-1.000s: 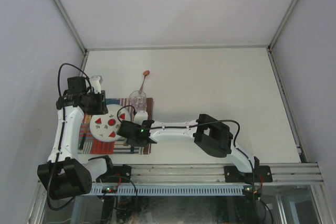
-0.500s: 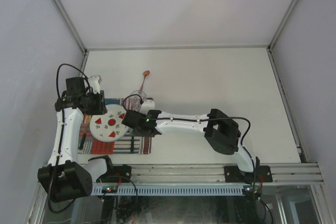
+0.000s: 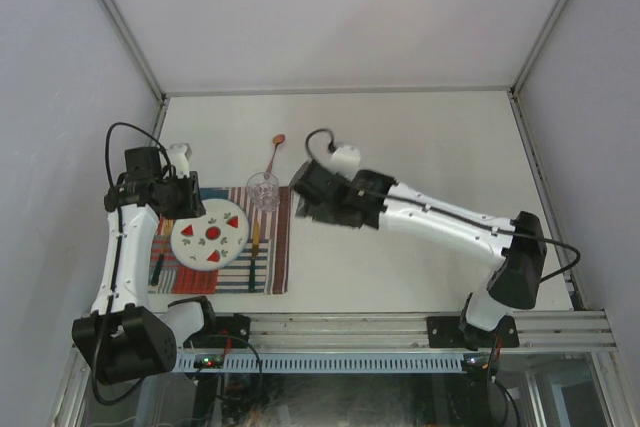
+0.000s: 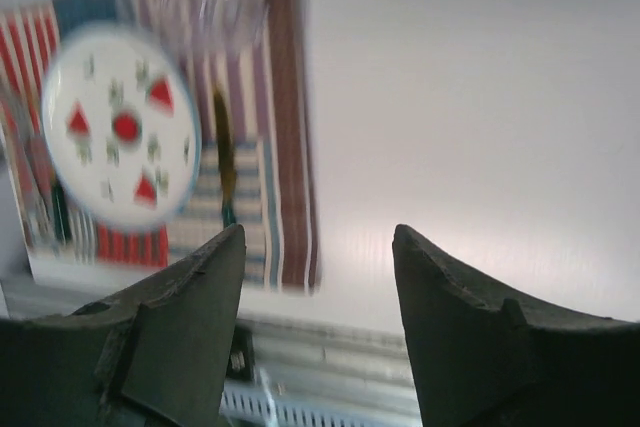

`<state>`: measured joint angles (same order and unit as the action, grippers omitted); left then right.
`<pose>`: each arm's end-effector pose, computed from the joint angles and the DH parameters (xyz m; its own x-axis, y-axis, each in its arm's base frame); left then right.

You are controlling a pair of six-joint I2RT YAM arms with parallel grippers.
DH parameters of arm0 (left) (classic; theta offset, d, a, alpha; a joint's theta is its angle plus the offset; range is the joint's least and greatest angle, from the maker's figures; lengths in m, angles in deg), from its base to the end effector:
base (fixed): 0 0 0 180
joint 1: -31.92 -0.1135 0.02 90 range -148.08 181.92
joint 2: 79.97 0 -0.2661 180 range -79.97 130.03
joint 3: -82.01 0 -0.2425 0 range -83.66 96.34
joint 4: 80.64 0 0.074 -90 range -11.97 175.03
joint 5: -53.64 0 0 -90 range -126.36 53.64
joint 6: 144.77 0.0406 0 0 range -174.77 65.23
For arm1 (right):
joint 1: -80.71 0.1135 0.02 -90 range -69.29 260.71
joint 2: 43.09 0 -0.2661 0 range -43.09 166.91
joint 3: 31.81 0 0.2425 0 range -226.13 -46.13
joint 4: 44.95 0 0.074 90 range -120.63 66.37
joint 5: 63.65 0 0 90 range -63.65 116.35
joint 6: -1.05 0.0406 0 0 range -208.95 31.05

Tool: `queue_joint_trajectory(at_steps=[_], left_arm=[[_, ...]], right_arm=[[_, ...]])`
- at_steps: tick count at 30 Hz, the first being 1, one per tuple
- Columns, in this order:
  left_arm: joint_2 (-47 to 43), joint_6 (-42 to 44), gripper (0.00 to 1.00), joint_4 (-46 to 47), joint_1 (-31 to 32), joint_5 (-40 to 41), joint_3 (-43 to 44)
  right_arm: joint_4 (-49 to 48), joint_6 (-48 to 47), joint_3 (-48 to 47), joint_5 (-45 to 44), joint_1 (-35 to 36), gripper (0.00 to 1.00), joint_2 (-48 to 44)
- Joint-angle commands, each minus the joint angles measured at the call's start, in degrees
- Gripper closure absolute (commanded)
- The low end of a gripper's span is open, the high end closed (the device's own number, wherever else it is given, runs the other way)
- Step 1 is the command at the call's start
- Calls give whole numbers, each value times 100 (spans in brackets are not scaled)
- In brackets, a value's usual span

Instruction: Set the dinner table for one person

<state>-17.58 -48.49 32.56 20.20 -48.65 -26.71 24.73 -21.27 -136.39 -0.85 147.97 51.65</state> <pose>0.1943 0.0315 0.2905 -0.8342 -0.0639 -0.5478 0.0035 0.9926 -0.1211 0.1471 0.3029 0.3249 -0.8036 0.2111 -0.5564 0.0314 0.9487 0.3147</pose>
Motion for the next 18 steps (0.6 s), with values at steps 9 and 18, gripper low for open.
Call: queue_joint_trajectory(at_steps=[9, 18], left_arm=[[1204, -301, 60, 201, -62, -379, 824], [1117, -116, 60, -98, -72, 30, 1193]], right_arm=[[-24, -2563, -4392, 1630, -2442, 40, 3789], [-1966, -2127, -3506, 3044, -3105, 40, 4200]])
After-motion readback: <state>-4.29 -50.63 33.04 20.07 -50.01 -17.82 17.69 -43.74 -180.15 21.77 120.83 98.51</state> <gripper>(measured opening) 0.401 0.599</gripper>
